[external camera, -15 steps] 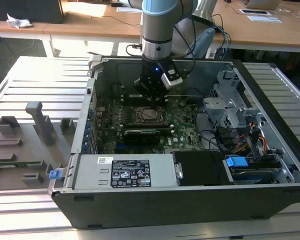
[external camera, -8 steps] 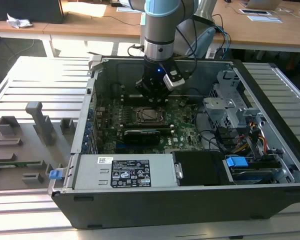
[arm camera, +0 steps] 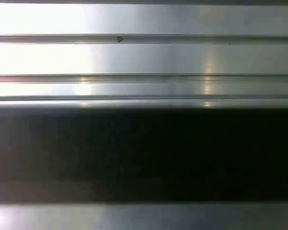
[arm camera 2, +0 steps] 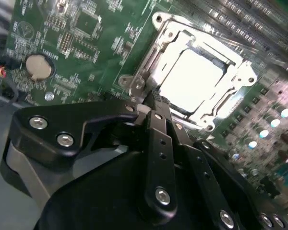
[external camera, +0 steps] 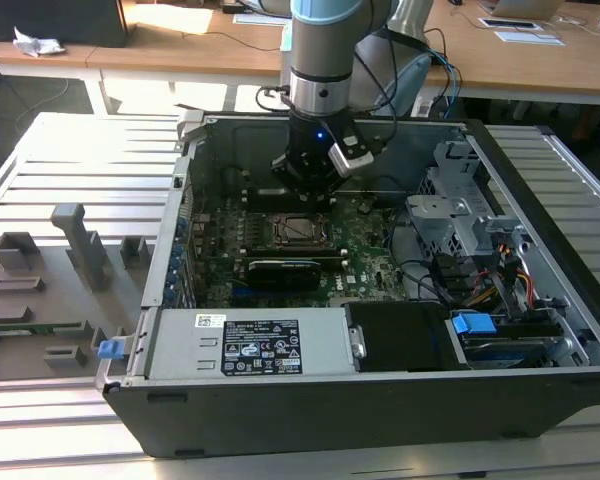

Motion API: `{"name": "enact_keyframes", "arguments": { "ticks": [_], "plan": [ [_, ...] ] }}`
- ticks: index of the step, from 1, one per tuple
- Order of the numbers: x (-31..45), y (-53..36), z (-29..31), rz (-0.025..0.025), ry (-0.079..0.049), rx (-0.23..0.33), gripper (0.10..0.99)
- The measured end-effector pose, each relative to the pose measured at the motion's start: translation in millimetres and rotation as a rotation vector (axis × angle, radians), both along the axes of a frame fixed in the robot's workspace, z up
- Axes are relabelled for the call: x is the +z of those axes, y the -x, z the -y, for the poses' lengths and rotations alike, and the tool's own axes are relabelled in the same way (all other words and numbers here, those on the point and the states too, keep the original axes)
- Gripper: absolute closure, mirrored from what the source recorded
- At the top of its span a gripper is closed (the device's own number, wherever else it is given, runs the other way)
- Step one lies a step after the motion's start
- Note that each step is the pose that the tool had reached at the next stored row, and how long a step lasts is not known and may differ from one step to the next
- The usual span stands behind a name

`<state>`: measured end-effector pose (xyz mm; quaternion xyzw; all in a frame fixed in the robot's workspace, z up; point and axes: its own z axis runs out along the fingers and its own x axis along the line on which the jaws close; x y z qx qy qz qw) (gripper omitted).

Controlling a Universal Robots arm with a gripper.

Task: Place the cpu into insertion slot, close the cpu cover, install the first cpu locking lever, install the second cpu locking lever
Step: 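Install the first cpu locking lever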

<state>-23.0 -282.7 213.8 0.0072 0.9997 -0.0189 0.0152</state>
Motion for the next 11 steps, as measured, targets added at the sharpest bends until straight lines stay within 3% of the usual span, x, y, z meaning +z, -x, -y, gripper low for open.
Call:
{"name": "enact_keyframes", "arguments": {
  "ticks": [6, 8, 9, 11],
  "plan": [
    [-0.2, 0.8, 24.1, 0.0001, 0.001, 0.0, 0.98],
    [-0.3, 1.0, 39.3, 0.0, 0.001, 0.0, 0.98],
    [-0.2, 1.0, 42.0, 0.0001, 0.001, 0.0, 0.98],
    [12.9, 1.1, 42.5, 0.0, 0.002, 0.0, 0.98]
  ]
}}
